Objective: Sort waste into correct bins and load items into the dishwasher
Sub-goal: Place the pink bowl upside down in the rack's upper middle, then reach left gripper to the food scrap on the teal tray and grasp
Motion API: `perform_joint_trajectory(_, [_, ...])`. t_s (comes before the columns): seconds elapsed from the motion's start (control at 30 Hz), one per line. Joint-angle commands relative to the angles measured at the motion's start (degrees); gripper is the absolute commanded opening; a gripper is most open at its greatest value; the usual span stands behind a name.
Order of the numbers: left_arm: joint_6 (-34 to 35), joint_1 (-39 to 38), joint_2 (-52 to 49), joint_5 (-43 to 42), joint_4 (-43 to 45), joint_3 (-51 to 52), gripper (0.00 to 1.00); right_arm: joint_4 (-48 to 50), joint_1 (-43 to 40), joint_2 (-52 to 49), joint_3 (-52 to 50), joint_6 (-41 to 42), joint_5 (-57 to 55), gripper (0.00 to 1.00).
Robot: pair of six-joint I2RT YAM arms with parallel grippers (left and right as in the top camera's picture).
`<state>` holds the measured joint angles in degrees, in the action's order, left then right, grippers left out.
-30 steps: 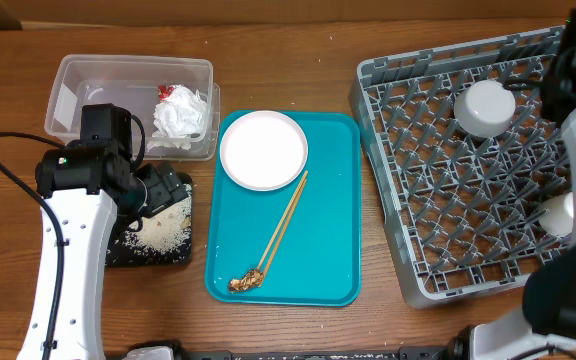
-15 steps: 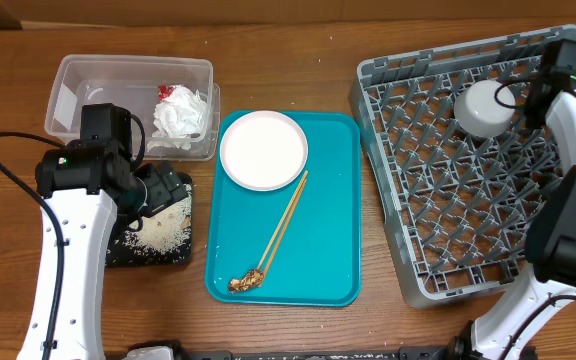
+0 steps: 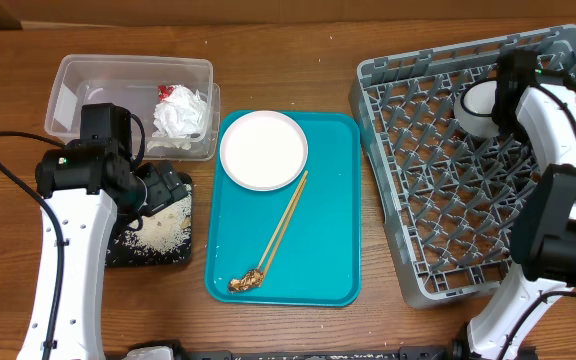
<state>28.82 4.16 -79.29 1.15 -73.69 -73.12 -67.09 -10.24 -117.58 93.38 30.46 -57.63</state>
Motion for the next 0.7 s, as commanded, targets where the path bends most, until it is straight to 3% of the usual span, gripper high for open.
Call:
perform_joint_trajectory(0.0, [0.9,0.2,-0.1,0.3,0.2,-0.5,1.0,-0.9,0.0,1.6,0.3,1.4,6.4,0.3])
perform_joint_trajectory(0.17, [0.9,0.2,-0.1,0.3,0.2,-0.5,1.0,-1.5,0.0,9.3,0.3,1.3,10.9,0.31])
perform_joint_trajectory(0.3, [-0.4,0.0,-0.1,-1.3,0.3,-0.5,1.0,-1.8,0.0,19.1,0.3,0.8,23.9,0.48])
perform_joint_trajectory(0.33, [-0.6,-0.2,-0.1,-1.7,0.3,-0.5,1.0,-1.8,0.0,21.1,0.3,0.8,27.6,0.63])
perform_joint_trajectory(0.4, [-1.3,-1.0,-0.1,-2.3,0.7,-0.5,1.0,-2.2,-0.1,24.7,0.3,0.7,36.2,0.8])
perform_joint_trajectory(0.53, [-4.1,-4.3,-0.1,-3.5,2.0,-0.5,1.0,-4.0,-0.1,29.0,0.3,-5.3,50.6,0.87])
perform_joint_trajectory(0.67, [-8.4,-10.8,-0.1,-4.2,2.6,-0.5,1.0,-8.7,0.0,29.3,0.3,-5.6,55.7,0.91])
